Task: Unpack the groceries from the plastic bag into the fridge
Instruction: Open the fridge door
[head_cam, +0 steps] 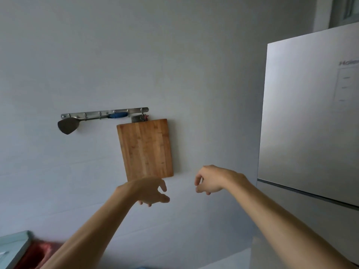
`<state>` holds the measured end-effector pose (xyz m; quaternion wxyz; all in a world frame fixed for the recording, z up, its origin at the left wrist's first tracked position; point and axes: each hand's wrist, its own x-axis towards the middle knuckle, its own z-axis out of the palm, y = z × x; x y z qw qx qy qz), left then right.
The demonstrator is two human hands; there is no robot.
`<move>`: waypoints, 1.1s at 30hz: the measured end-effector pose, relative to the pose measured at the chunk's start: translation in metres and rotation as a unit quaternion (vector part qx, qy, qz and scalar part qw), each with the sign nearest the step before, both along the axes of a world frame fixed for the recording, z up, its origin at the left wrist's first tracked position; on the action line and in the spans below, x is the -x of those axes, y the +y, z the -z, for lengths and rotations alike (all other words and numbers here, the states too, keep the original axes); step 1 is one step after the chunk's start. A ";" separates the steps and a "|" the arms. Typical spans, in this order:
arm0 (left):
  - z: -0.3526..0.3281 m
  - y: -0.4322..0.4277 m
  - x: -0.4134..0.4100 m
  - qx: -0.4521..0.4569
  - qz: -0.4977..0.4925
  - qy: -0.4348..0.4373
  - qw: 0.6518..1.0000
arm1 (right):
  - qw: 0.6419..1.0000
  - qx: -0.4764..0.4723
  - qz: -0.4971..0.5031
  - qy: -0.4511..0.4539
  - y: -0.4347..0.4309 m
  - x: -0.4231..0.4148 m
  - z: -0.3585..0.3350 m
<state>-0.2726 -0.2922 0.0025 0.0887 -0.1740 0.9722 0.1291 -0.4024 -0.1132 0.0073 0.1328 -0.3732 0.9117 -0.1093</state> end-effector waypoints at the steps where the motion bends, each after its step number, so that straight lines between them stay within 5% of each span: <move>1: 0.000 -0.002 0.018 0.002 0.006 -0.002 1.000 | 1.000 -0.002 0.004 0.001 -0.001 0.015 -0.002; 8: -0.004 -0.017 0.150 0.059 0.055 0.018 0.997 | 0.998 0.010 0.051 0.017 0.008 0.119 -0.020; 26: 0.021 0.014 0.420 -0.056 0.244 -0.044 0.967 | 0.971 0.053 0.230 0.042 0.066 0.292 0.000; 33: 0.019 0.016 0.513 -0.118 0.320 -0.021 0.940 | 0.951 0.101 0.266 0.121 0.063 0.356 -0.003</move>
